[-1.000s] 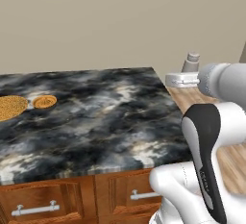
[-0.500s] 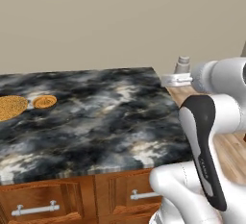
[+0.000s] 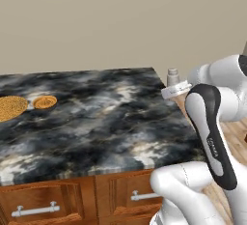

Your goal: Move the condiment bottle and shaker from the cabinet to the dining counter.

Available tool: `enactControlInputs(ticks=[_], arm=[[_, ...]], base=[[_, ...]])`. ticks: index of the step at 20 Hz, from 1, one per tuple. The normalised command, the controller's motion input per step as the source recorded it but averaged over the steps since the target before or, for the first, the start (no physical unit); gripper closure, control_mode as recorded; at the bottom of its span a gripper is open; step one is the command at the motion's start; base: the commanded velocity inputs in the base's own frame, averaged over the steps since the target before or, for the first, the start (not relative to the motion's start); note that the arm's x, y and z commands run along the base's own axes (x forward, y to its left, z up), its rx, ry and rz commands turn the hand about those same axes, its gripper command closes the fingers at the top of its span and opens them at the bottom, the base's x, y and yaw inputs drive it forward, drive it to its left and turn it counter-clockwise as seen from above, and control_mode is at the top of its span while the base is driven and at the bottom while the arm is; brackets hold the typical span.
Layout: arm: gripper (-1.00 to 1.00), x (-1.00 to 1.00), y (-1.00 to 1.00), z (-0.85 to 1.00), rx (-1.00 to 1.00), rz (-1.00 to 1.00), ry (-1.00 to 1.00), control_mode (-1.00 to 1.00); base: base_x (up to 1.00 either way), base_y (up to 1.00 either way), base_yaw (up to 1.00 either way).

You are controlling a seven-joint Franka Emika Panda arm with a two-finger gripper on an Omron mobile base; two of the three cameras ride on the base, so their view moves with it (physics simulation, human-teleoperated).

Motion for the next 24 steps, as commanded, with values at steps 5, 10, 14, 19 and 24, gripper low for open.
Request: enactControlInputs(ticks=[5, 10, 14, 19, 24], arm=[[1.00, 0.28, -0.20, -0.42, -0.04, 0.24, 0.11, -1.00], [1.00, 0.35, -0.25, -0.53, 0.00, 0.10, 0.06, -1.00], [1.00, 0.43, -0.21, -0.71, 0.00, 0.08, 0.11, -1.00], [1.00, 0.46, -0.18, -0.72, 0.00, 0.07, 0.09, -1.00], [1.00, 0.33, 0.00, -0.59, 0.03, 0.00, 0.01, -1.00]], base=[[0.00, 0.00, 0.00], [0.00, 0.00, 0.00], [0.00, 0.00, 0.00], [0.00, 0.00, 0.00], [0.00, 0.00, 0.00]])
